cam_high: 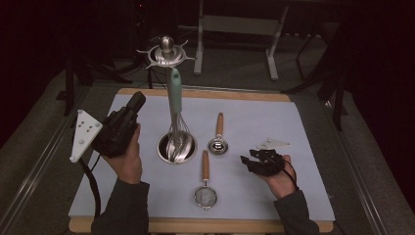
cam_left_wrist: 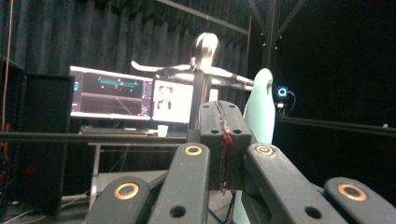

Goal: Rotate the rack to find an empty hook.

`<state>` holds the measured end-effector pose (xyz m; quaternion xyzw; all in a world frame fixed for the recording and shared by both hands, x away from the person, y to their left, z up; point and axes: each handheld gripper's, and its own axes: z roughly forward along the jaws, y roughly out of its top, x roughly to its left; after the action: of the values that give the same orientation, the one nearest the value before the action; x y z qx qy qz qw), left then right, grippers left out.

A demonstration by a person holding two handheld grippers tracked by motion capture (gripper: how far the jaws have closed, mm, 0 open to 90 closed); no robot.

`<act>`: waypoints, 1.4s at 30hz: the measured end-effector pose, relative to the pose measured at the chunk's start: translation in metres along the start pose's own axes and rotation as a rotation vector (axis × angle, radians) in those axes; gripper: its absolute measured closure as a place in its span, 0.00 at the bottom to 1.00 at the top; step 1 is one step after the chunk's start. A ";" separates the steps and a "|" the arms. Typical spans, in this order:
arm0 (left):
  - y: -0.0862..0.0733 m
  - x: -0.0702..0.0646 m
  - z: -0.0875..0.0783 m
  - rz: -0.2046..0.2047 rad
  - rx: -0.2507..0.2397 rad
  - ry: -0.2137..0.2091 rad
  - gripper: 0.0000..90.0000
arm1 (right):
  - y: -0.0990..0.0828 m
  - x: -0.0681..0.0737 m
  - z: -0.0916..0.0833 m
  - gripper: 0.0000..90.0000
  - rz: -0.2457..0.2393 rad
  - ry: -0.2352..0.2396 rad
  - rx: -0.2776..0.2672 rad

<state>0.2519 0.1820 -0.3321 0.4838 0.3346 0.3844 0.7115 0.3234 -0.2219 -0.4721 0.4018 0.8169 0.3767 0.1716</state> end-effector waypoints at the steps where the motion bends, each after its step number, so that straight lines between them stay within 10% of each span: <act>1: 0.001 -0.001 0.001 0.000 -0.004 -0.003 1.00 | 0.000 -0.001 0.001 0.58 0.005 0.003 0.001; 42: 0.012 -0.003 0.044 -0.018 -0.098 -0.037 1.00 | -0.005 -0.008 0.000 0.57 0.030 0.001 0.001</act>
<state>0.2849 0.1629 -0.3065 0.4526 0.3066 0.3848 0.7437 0.3260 -0.2301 -0.4756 0.4141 0.8110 0.3788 0.1653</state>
